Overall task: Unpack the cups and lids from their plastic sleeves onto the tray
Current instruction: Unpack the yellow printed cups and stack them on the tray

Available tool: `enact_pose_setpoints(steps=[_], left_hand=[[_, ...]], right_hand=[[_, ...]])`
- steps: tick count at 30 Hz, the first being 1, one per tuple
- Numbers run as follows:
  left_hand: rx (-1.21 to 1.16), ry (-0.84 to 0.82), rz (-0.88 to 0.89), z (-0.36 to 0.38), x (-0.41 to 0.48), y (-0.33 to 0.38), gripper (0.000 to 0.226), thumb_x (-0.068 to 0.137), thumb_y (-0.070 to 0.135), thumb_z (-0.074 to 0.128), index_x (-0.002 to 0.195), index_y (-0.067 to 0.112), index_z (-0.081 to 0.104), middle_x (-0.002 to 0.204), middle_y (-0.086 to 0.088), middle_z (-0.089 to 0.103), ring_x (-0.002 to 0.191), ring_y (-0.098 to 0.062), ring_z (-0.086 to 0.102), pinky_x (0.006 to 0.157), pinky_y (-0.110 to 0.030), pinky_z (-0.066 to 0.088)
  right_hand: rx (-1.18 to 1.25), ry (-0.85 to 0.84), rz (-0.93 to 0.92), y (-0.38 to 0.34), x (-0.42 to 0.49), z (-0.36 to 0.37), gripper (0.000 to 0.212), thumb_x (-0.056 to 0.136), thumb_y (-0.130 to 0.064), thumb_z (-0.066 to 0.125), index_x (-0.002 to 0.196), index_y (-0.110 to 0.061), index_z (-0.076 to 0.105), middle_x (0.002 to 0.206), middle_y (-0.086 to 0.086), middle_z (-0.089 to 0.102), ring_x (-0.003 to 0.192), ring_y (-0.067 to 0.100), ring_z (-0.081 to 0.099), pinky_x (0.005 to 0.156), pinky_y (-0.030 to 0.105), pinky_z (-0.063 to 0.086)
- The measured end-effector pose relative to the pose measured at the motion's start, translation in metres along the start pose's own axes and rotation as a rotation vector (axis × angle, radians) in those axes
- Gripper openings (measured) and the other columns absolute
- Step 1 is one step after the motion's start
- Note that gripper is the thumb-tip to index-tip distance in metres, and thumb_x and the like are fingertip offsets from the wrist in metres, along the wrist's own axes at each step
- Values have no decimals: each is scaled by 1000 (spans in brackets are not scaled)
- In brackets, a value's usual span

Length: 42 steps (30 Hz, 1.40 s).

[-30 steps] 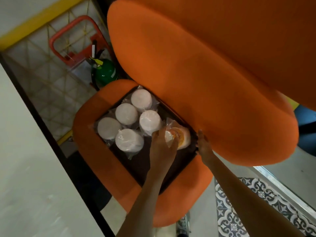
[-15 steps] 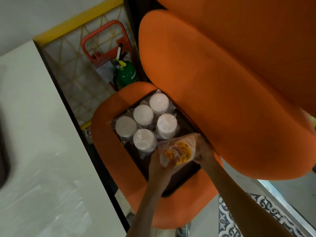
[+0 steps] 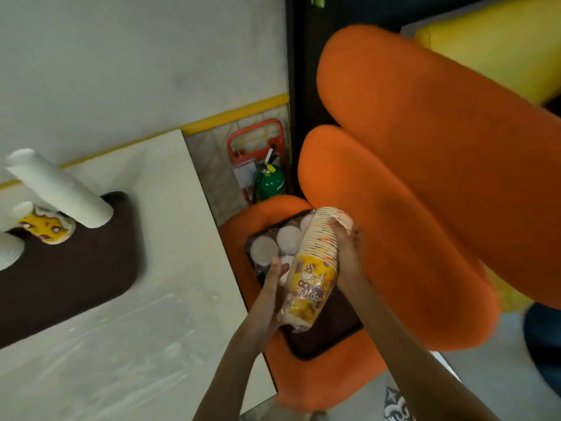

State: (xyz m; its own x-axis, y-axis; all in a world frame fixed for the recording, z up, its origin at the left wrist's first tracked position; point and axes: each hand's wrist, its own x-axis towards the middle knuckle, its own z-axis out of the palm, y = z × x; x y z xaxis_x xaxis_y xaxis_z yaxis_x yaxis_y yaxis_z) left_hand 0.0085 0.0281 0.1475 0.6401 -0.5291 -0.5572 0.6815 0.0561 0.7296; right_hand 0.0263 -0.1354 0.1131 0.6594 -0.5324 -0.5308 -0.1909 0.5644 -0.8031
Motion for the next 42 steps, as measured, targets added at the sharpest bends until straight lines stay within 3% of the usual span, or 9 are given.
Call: enact_pose_setpoints(steps=[3,8,13,17,19,26,30,36,42], left_hand=[[-2,4,-28,-8,-24,16,72,69,66,43,123,19,54,102,-5,73,94,-18,70,80,-32,57],[90,74,73,-34,-68,46,68,71,63,43,125,21,50,115,-10,67,99,-24,67,88,-36,54],[168,194,248,-94,-106,68,65,75,69,57,124,25,55,115,-7,69,104,-27,67,98,-49,48],[168,298,371,-146,-138,93,58,75,56,53,121,20,56,108,-6,71,96,-22,70,86,-36,56],[173,316,415,-182,-154,106,56,76,53,53,121,20,55,109,-6,70,96,-19,70,81,-30,56],[188,413,503,-272,-187,128,65,77,62,51,125,18,50,112,-9,68,96,-21,69,86,-39,56],[225,408,539,-316,-201,140,70,80,62,41,135,19,43,118,-8,65,100,-19,68,90,-42,55],[294,376,580,-350,-208,144,59,91,51,28,141,21,35,126,-5,60,106,-15,65,84,-24,55],[252,340,570,-368,-210,148,51,96,43,27,141,21,33,127,-5,58,106,-15,64,83,-24,55]], right_hand=[[44,-185,-12,-11,-32,34,102,53,-50,88,138,-20,41,130,18,55,109,36,62,88,56,52],[-4,-396,-147,-17,-95,93,92,63,-32,76,142,-15,32,132,16,52,111,32,60,85,43,54],[-155,-521,-203,-7,-143,164,87,62,-50,72,135,-12,43,127,16,57,109,27,62,91,41,53],[-270,-555,-263,10,-170,230,89,65,-60,73,135,-14,44,126,10,60,109,21,63,91,36,53],[-267,-534,-261,30,-189,267,66,79,-49,69,131,-14,48,121,10,63,100,18,65,81,28,56],[-240,-512,-240,99,-240,346,33,93,-42,49,123,-27,47,102,-3,66,82,10,68,63,18,55],[-231,-528,-237,127,-259,379,38,92,-43,47,127,-30,42,104,-6,64,87,12,67,67,19,56],[-289,-492,-236,148,-271,397,40,93,-40,48,130,-28,39,99,-9,61,83,10,64,60,14,53],[-346,-542,-182,156,-275,404,25,96,-35,45,120,-29,39,95,-11,59,81,8,62,58,13,52]])
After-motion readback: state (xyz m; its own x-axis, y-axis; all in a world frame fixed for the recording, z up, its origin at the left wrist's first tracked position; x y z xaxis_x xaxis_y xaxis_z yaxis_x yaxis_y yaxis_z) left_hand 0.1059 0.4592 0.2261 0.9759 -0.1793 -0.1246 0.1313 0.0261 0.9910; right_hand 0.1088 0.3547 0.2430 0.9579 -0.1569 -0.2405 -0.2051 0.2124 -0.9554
